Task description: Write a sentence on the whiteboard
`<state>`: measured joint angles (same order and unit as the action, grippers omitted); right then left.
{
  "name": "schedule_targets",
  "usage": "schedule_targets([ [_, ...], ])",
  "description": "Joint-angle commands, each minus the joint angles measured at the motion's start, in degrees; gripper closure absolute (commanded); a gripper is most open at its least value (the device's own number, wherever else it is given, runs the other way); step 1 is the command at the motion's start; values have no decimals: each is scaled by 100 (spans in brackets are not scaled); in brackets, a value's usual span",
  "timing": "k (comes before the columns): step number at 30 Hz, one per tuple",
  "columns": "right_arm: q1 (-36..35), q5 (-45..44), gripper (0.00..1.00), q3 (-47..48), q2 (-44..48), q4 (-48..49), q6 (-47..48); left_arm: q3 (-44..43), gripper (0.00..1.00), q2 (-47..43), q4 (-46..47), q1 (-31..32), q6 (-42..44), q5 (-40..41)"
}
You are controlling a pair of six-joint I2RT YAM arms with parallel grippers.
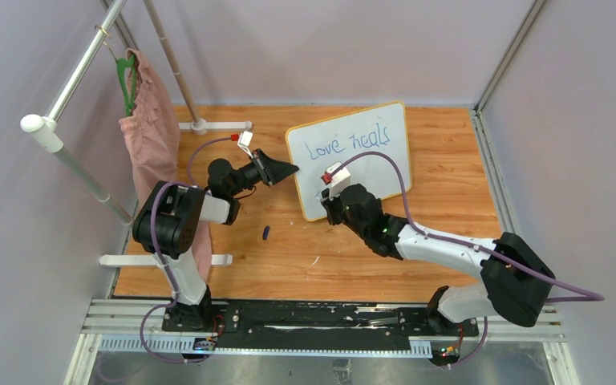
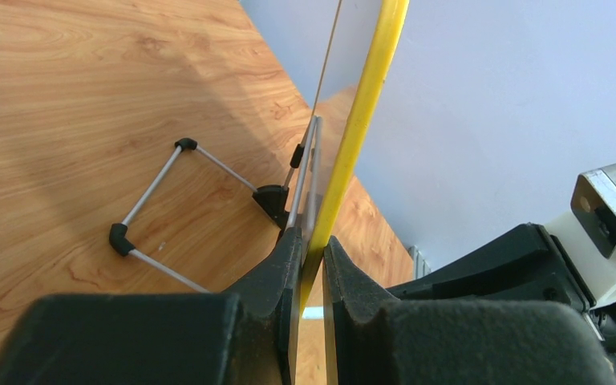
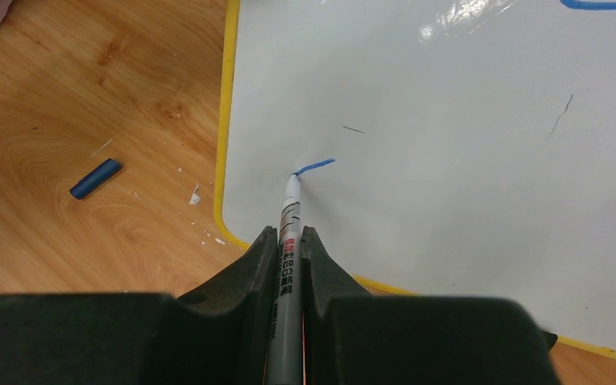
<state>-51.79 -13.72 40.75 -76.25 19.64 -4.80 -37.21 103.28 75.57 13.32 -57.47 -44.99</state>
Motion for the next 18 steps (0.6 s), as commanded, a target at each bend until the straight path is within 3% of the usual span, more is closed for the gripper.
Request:
schedule_targets([
  [1,-120,23,100,227,-81,-166,35,53,94,-228,48,17,-106,-62],
  [18,-61,-689,100,355,-105,-743,-34,56,94,-239,63,21,-121,-62],
])
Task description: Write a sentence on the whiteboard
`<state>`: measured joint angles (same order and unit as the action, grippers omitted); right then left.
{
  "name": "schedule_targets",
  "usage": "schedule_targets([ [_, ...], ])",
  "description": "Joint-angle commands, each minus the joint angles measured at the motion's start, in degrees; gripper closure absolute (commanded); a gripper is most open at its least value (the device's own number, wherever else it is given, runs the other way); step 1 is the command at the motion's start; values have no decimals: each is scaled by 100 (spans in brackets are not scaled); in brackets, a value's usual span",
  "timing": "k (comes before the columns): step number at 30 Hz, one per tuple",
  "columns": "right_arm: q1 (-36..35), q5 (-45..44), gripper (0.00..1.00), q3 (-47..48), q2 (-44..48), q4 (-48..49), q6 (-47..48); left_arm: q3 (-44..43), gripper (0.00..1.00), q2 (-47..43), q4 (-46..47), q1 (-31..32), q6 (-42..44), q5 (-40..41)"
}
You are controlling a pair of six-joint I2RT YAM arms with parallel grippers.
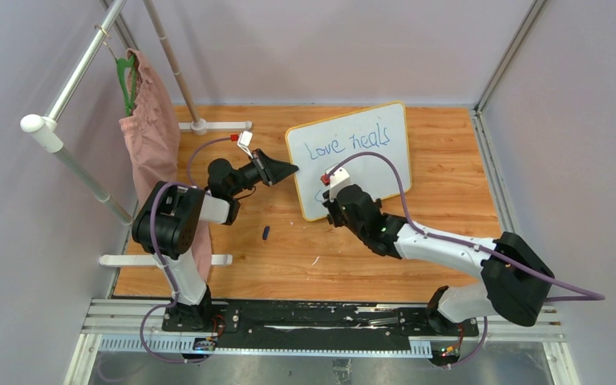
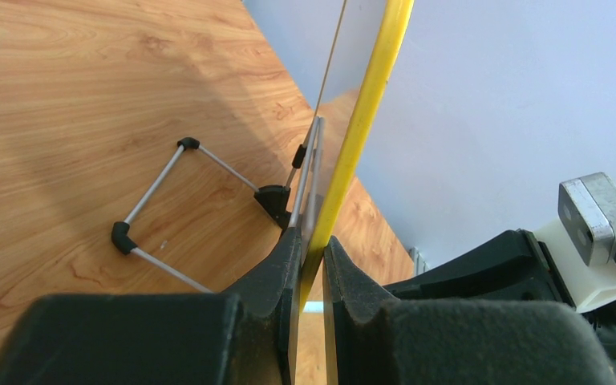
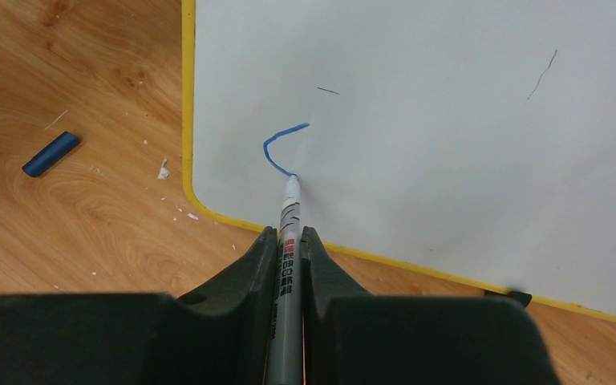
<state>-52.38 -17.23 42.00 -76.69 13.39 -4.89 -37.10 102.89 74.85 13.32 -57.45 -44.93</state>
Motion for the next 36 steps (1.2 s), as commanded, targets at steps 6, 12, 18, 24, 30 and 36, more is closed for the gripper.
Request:
schedule_targets([
  [6,63,-379,100,414,-64,-89,61,54,93,-200,142,21,-126,-69],
  [12,105,-351,100,651,-158,-108,185,63,93,-200,153,21,-126,-60],
  [18,131,-315,100,715,-213,-130,181,72,94,-209,153,30,-126,-67],
  [24,132,-299,100,610,-211,-221,101,63,94,-227,153,30,-130,-70],
  [30,133,-276,100,387,-150,-246,7,70,94,-236,153,30,-134,-69],
  [36,131,-272,100,281,-111,-301,-59,64,94,-240,153,30,-130,-66],
])
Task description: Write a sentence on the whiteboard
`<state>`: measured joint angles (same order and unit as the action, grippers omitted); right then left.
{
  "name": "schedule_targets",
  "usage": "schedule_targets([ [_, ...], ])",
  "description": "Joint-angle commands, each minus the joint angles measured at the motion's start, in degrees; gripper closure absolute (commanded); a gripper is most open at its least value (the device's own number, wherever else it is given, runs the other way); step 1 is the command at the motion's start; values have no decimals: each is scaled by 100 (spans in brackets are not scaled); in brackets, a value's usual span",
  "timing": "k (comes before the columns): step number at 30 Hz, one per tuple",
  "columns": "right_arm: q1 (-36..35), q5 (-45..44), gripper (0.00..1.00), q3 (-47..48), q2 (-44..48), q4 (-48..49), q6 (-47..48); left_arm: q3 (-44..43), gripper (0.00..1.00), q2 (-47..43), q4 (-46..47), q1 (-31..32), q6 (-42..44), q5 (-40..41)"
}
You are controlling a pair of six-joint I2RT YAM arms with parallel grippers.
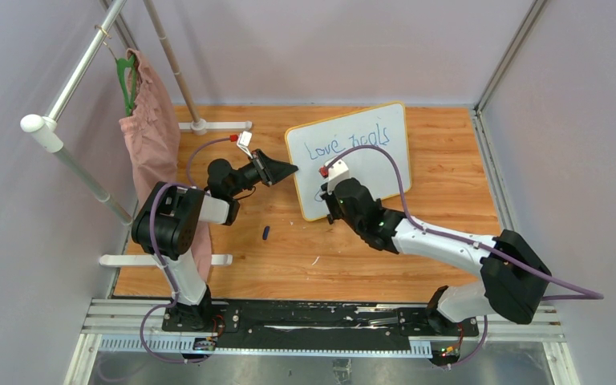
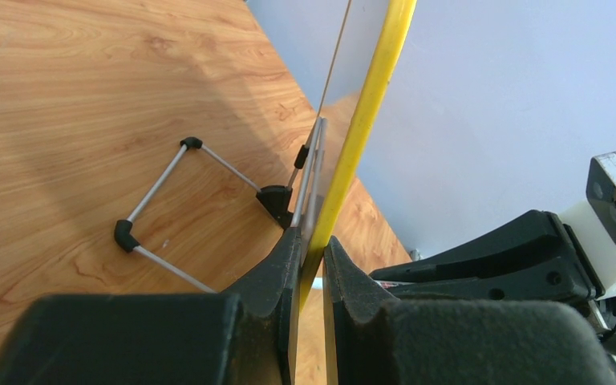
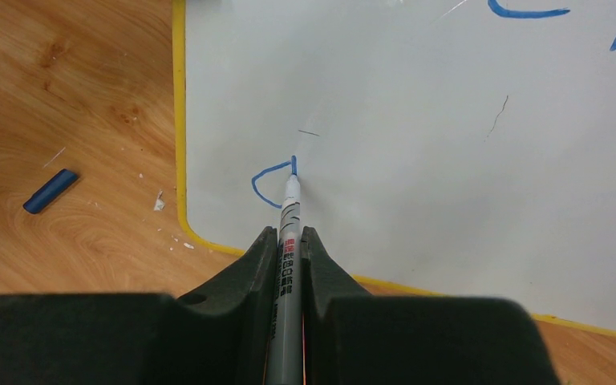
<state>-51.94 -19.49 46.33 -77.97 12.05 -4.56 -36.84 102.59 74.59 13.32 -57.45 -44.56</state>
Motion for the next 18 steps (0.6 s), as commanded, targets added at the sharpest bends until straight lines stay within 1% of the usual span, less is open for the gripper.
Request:
schedule_targets([
  [1,88,-51,100,-162,19,-175,-91,32,94,-205,179,30,-134,-103],
  [18,88,-44,100,-313,37,-277,-163,34,94,-189,188,30,-135,-97],
])
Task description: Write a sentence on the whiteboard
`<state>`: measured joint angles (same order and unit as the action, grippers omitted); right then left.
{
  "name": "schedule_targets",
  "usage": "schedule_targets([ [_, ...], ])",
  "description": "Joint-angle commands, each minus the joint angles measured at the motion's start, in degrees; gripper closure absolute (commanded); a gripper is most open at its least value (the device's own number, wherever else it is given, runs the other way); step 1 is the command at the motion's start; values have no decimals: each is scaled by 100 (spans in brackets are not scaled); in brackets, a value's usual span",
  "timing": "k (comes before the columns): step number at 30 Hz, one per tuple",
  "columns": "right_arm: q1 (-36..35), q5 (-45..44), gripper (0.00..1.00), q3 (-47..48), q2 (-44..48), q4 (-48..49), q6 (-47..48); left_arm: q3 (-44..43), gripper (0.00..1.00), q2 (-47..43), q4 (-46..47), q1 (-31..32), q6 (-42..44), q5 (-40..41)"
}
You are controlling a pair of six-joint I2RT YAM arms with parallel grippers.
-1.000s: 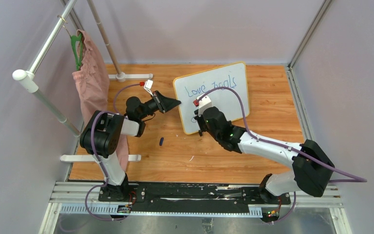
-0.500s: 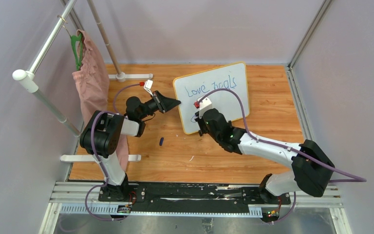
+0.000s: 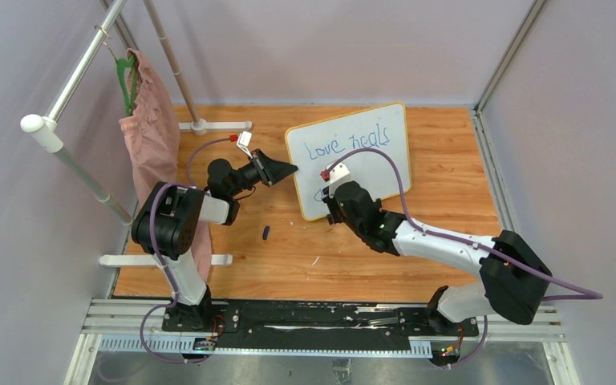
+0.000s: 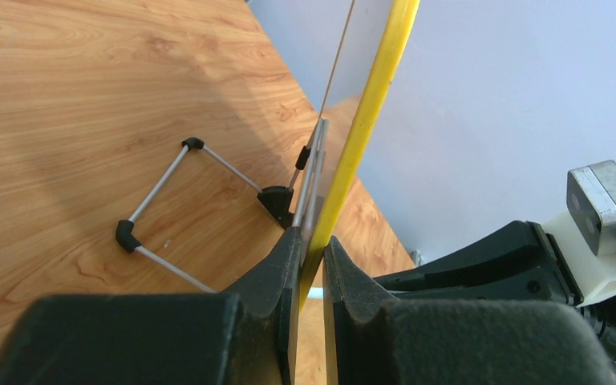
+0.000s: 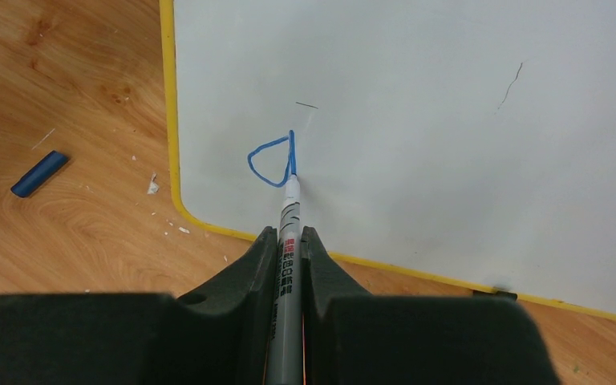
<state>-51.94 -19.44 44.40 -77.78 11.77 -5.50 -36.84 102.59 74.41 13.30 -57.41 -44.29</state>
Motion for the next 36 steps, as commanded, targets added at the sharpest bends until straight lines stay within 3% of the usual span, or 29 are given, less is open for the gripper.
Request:
schedule_targets([
  [1,88,-69,100,-129,25,-260,-79,36,94,-189,205,32,-137,-123],
  [10,154,112,100,-170,571,-287,-284,28,94,-172,205,32,-139,-123],
  [21,253,510,100,-458,1797,413,-456,37,94,-189,201,32,-147,-124],
  [36,1028,1296,100,-312,1453,1003,-657,36,94,-107,328,28,-226,-115],
])
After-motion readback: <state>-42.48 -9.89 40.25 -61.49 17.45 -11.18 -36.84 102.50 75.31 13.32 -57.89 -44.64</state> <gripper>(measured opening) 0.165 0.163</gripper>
